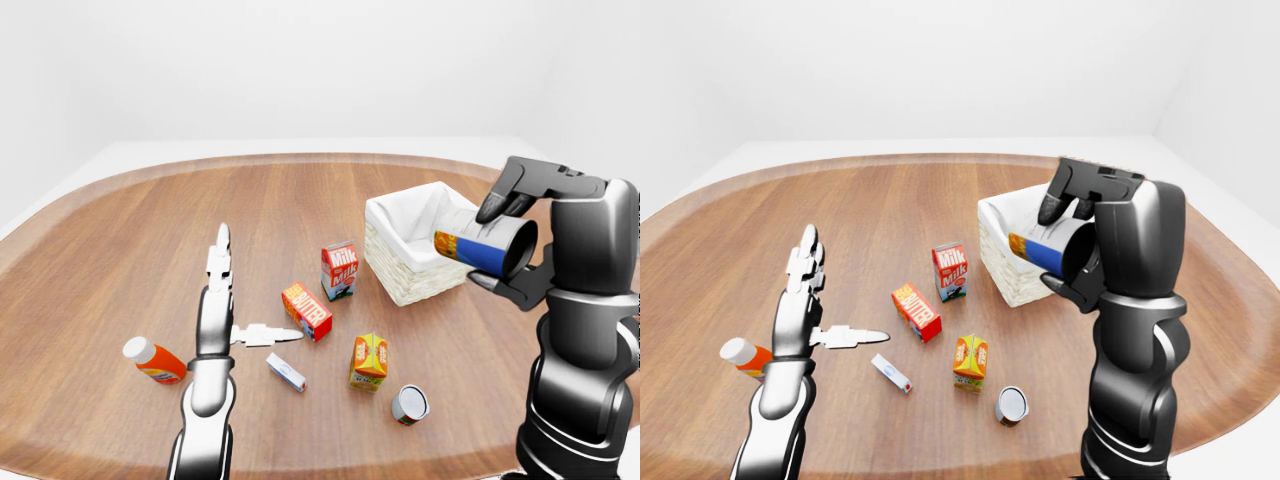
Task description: Pick up the alphabet soup and the tomato sauce, and put them in the basket.
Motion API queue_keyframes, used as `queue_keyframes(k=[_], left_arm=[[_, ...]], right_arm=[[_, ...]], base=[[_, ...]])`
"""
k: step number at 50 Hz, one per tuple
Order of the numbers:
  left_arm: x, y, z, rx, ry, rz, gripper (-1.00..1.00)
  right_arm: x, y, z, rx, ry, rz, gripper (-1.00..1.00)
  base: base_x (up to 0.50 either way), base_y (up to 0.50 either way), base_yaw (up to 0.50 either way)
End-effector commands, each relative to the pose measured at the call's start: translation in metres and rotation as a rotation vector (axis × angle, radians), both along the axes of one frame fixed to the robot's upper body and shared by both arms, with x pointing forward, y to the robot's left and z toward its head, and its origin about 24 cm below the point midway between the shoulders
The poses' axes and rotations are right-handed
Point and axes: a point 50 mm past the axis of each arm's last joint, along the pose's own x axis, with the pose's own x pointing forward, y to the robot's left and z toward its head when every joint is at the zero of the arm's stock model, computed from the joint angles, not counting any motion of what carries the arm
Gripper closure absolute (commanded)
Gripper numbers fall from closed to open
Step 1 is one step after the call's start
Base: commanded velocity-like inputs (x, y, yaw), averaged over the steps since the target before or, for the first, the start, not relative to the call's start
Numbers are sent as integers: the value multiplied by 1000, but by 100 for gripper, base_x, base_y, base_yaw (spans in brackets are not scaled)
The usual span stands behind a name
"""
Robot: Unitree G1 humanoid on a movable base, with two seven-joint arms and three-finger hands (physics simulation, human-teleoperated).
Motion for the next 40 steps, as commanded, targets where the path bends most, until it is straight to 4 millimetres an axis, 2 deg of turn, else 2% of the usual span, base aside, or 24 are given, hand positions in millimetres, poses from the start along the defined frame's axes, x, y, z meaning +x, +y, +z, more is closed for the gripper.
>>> queue_keyframes(k=[1, 6, 16, 27, 35, 40], left_arm=[[0, 0, 2, 12, -8, -4, -100], [0, 0, 2, 11, -6, -4, -100], [0, -1, 2, 12, -7, -7, -100], [0, -1, 2, 12, -8, -9, -100], [0, 0, 2, 10, -9, -7, -100], [0, 0, 2, 7, -8, -5, -100]], right_arm=[[20, 5, 26, -27, -57, -11, 100], [42, 1, 26, -13, -31, -36, 100], [73, -7, 25, 11, 9, -71, 100], [117, -2, 15, -34, 59, -91, 100], [142, -6, 7, -30, 103, -115, 100], [154, -7, 9, -34, 118, -132, 100]], base=[[0, 0, 0], [0, 0, 0], [0, 0, 0], [0, 0, 0], [0, 0, 0], [0, 0, 0]])
